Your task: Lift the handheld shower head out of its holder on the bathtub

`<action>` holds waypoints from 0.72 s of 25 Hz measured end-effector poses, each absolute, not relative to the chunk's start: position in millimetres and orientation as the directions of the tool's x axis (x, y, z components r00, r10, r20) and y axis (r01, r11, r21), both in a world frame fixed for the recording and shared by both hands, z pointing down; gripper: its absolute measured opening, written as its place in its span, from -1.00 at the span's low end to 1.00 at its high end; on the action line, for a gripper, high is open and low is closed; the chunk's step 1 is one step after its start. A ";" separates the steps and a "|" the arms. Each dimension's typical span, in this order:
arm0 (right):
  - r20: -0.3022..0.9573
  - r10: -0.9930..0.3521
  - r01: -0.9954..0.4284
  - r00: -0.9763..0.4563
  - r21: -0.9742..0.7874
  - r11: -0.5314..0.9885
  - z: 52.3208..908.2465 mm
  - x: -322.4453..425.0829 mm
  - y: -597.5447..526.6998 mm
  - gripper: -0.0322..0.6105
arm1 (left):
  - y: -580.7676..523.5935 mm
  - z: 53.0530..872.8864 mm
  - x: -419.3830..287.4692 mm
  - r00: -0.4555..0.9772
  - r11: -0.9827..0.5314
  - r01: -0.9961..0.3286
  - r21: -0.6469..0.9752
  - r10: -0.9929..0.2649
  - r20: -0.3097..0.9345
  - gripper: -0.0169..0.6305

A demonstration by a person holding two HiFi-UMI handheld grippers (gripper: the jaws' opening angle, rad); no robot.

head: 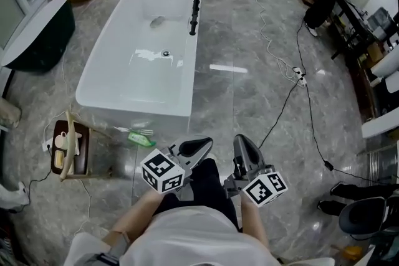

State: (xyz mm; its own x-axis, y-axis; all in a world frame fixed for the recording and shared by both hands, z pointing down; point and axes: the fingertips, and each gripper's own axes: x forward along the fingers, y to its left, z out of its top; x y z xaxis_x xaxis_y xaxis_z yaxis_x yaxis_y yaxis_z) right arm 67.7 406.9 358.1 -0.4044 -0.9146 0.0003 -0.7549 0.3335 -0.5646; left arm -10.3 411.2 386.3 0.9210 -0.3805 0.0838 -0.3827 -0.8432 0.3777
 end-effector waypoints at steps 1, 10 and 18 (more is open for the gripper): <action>0.000 -0.912 -0.753 -0.411 -0.563 0.340 356.6 74.9 397.6 -0.85 | 403.5 385.4 -2.1 0.920 -0.842 -0.384 0.380 -0.383 0.082 -0.91; 0.006 -0.877 -0.737 -0.480 -0.545 0.399 355.3 119.4 324.9 -0.85 | 333.4 385.8 53.0 0.898 -0.816 -0.427 0.390 -0.433 0.079 -0.91; -0.011 -0.844 -0.706 -0.537 -0.541 0.457 356.4 149.8 278.9 -0.85 | 284.7 392.9 81.9 0.865 -0.784 -0.486 0.387 -0.495 0.083 -0.91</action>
State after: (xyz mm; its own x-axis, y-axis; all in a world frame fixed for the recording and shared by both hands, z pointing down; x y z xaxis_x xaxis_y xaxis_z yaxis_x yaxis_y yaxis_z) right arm 149.8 278.9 356.4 -0.5370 -0.8435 -0.0106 -0.7064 0.4565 -0.5409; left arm 81.9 284.7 392.9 0.8647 -0.4955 0.0827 -0.4860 -0.7837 0.3868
